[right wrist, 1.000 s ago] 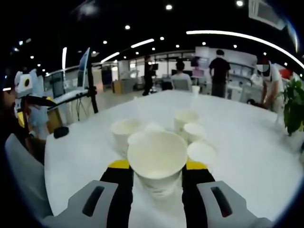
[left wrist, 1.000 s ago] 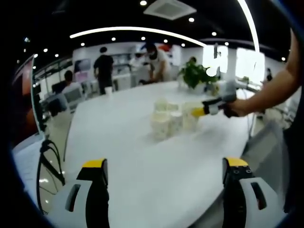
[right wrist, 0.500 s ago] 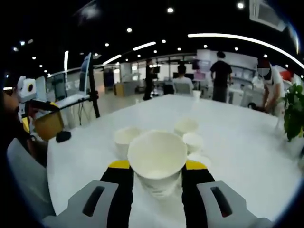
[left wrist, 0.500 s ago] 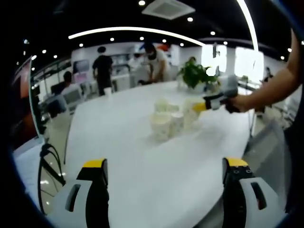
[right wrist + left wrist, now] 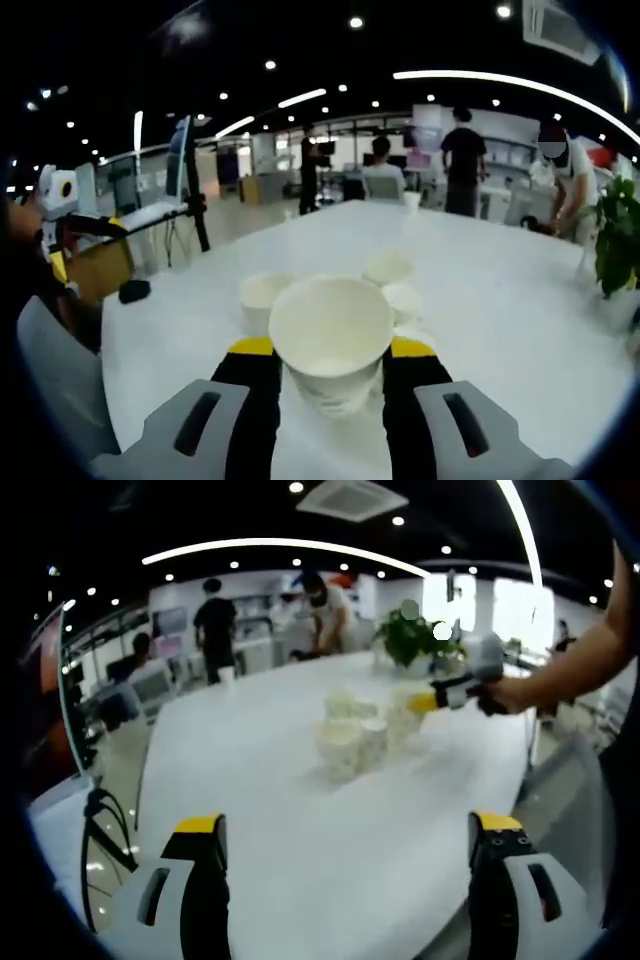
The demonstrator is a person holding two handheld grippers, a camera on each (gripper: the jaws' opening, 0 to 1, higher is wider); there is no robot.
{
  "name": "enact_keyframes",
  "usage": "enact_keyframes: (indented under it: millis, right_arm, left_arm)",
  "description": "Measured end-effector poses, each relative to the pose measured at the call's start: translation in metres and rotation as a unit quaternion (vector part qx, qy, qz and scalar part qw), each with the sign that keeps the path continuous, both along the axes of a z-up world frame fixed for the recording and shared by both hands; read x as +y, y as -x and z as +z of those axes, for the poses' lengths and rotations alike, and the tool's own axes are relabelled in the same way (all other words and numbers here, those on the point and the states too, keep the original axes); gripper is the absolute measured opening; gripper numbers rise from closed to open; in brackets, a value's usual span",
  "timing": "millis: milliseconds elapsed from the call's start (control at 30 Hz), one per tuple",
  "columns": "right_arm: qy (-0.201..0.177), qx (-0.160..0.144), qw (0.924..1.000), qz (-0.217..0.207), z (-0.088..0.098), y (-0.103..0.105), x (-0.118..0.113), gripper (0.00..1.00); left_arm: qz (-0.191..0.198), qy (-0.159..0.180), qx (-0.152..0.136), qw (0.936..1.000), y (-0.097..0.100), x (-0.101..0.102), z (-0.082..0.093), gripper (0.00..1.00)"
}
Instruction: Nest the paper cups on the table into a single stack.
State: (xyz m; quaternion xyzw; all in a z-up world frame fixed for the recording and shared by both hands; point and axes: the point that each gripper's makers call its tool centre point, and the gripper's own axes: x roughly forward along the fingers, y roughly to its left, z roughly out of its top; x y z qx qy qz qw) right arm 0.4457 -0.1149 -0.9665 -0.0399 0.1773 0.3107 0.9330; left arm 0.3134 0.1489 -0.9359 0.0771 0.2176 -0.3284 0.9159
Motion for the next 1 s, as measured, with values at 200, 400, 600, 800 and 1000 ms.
enact_keyframes:
  millis: [200,400,600,800,1000]
  right_arm:
    - [0.000,-0.005,1.0000,0.004,0.004,0.004,0.000,0.36]
    - [-0.001,-0.008,1.0000,0.005,0.007,0.008,-0.001,0.36]
    - [-0.003,-0.011,0.9999,0.007,0.009,0.013,-0.003,0.36]
    - [-0.002,-0.016,0.9998,0.012,0.014,0.017,-0.003,0.36]
    - [-0.002,-0.019,0.9997,0.014,0.021,0.019,-0.002,0.36]
  left_arm:
    - [0.001,0.001,0.001,1.0000,0.003,-0.001,-0.001,1.00]
    - [0.003,0.002,-0.002,1.0000,0.006,-0.002,0.000,1.00]
    - [0.002,0.002,-0.002,1.0000,0.010,-0.005,0.001,1.00]
    - [0.001,0.003,-0.003,1.0000,0.010,-0.007,0.002,1.00]
    - [-0.001,0.004,-0.005,1.0000,0.009,-0.010,0.005,1.00]
